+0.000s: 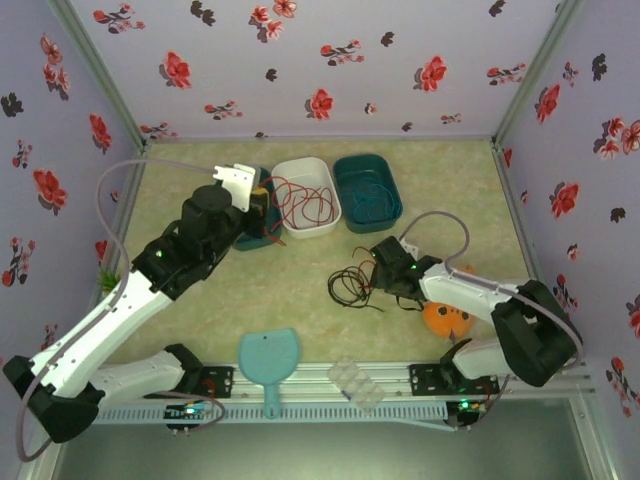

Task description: Untangle the cables

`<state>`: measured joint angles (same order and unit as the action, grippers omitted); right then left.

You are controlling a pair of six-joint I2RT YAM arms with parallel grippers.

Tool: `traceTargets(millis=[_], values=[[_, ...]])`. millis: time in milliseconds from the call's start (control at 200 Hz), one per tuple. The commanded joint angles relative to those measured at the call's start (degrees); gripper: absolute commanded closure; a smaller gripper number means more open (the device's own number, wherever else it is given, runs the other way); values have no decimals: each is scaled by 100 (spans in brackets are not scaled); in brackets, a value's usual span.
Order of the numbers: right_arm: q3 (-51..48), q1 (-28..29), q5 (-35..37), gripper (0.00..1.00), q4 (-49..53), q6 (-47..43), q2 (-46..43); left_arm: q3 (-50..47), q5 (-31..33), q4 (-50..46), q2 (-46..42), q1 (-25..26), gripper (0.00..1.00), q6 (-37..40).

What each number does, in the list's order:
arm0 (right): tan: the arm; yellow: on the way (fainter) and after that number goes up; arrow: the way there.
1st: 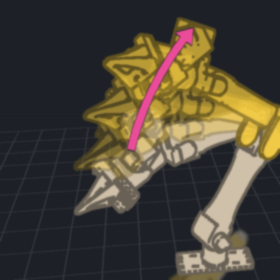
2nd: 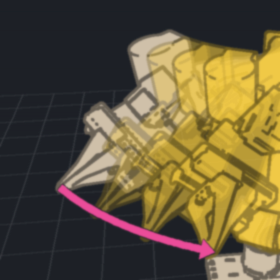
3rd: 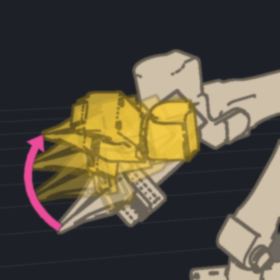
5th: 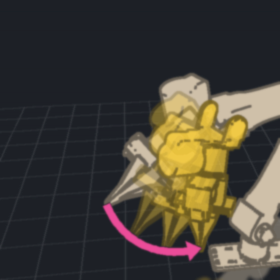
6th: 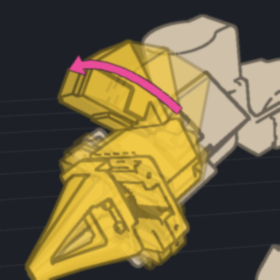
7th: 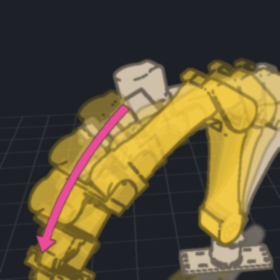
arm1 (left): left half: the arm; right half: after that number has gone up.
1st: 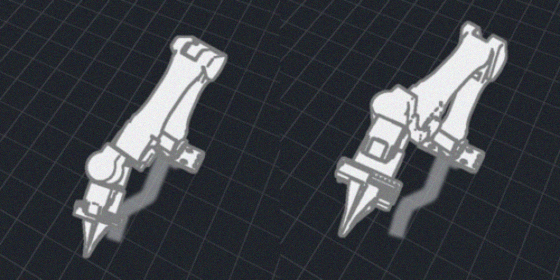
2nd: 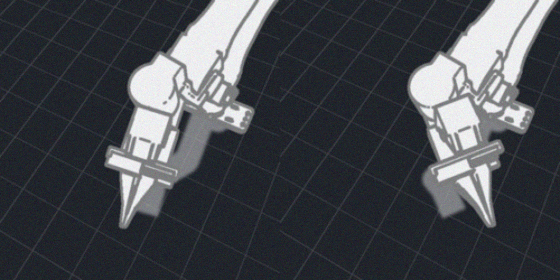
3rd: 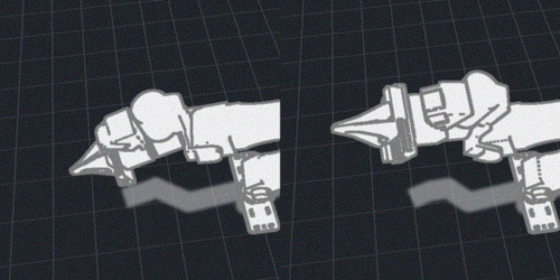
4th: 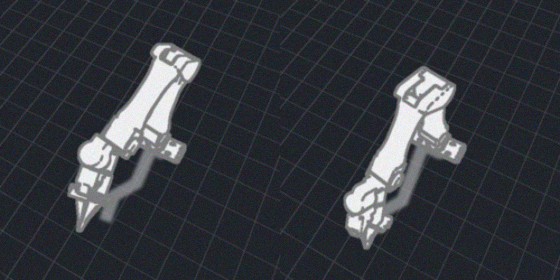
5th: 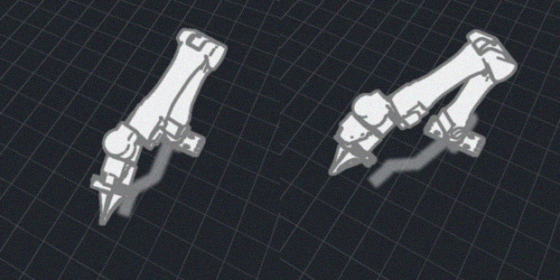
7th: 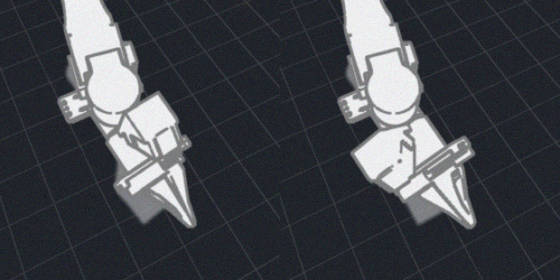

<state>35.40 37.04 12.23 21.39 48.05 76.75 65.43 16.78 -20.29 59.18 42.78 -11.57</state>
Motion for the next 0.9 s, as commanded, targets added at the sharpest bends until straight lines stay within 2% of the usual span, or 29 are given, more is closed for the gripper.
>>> traceTargets(millis=[0, 295, 515, 605, 895], values=[[114, -39, 260, 38, 430, -30, -265, 350, -45, -82, 267, -133, 100, 105], [430, -39, 369, 33, 917, -264, -789, 1163, -629, 18, 1081, -593, 100, -16], [606, -42, 446, 30, 1102, -405, -1026, 1683, -1376, 410, 1730, -1101, 100, -288], [698, -39, 491, 29, 1154, -473, -1080, 1981, -1458, 452, 2084, -1195, 100, -319], [863, -45, 658, 7, 1260, -638, -1205, 2680, -1474, 682, 3163, -1404, 100, -434]])
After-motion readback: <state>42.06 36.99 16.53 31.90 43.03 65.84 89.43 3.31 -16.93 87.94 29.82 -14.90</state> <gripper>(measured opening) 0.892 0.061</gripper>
